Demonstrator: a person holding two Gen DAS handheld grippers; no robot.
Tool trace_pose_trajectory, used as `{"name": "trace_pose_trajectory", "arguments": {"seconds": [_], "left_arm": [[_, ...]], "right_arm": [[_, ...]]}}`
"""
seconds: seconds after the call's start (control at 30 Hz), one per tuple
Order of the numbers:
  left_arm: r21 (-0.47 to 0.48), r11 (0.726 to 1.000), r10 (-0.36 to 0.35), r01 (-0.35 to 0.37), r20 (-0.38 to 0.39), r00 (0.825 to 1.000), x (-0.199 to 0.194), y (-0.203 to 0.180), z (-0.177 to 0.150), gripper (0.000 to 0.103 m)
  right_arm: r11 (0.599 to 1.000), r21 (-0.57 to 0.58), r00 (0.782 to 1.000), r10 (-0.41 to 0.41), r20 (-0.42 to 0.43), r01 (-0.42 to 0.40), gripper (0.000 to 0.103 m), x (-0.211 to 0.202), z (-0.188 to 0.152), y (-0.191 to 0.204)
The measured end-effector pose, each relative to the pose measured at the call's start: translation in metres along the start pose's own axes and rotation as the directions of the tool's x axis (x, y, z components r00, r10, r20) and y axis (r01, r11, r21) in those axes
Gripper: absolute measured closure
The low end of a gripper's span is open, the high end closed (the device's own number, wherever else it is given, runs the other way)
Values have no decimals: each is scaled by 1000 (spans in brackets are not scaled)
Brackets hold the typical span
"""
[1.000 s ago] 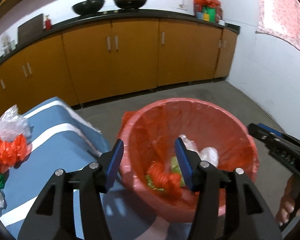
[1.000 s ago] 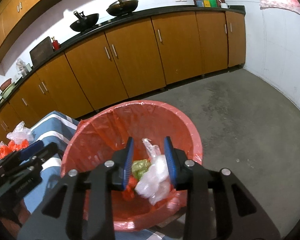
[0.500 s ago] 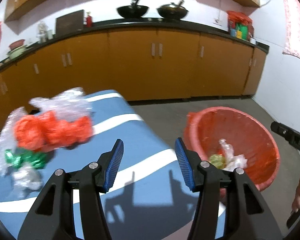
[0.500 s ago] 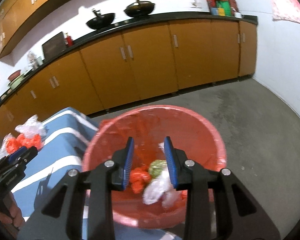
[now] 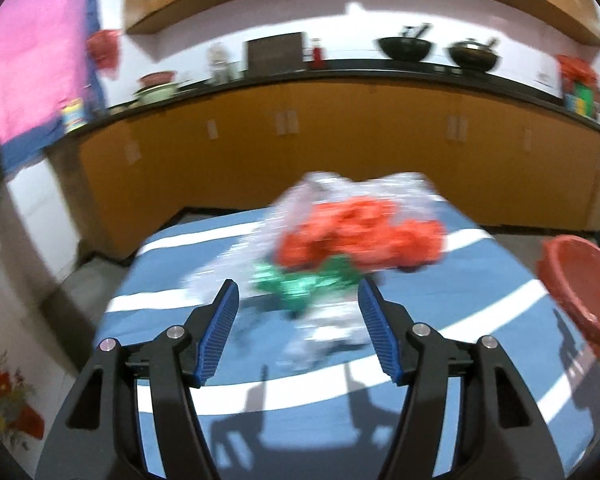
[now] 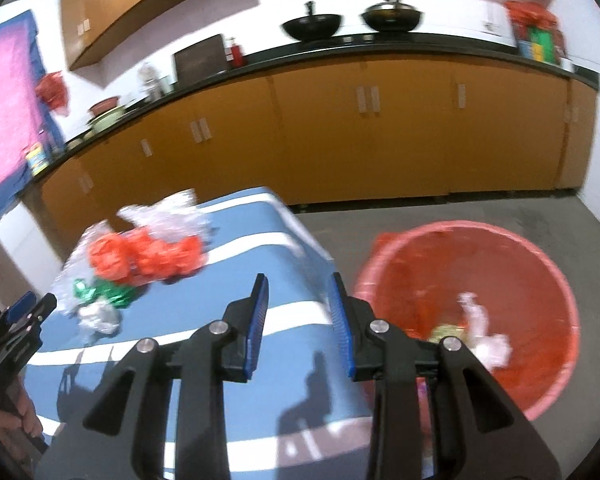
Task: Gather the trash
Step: 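Move both open grippers back over the remaining bags on the table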
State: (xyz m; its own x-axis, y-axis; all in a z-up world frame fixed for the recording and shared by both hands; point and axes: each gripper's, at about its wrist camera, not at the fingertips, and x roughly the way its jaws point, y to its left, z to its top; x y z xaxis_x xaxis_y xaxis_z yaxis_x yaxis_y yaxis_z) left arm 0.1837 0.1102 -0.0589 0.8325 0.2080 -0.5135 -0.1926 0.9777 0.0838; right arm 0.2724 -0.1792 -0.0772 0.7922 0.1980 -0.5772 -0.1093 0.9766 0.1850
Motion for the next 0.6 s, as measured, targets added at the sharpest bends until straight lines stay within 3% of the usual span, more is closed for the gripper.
{"name": "trace_pose_trajectory", "arguments": {"seconds": [0.2,0.3,0.6], "left_arm": [[-67,995,76,-77,-10,997,7,50,-5,38],[-85,992,98,-98,-7,995,12,65,-5,37],[-130,982,136,-136,-10,991,29,102,-10,31]], "right_arm": [[994,-60,996,86,-21,-87,71,18,5,65],[988,-95,992,123,-28,-125,63,30,8,101],[972,-140,980,178,-90,-190,55,77,10,172]]}}
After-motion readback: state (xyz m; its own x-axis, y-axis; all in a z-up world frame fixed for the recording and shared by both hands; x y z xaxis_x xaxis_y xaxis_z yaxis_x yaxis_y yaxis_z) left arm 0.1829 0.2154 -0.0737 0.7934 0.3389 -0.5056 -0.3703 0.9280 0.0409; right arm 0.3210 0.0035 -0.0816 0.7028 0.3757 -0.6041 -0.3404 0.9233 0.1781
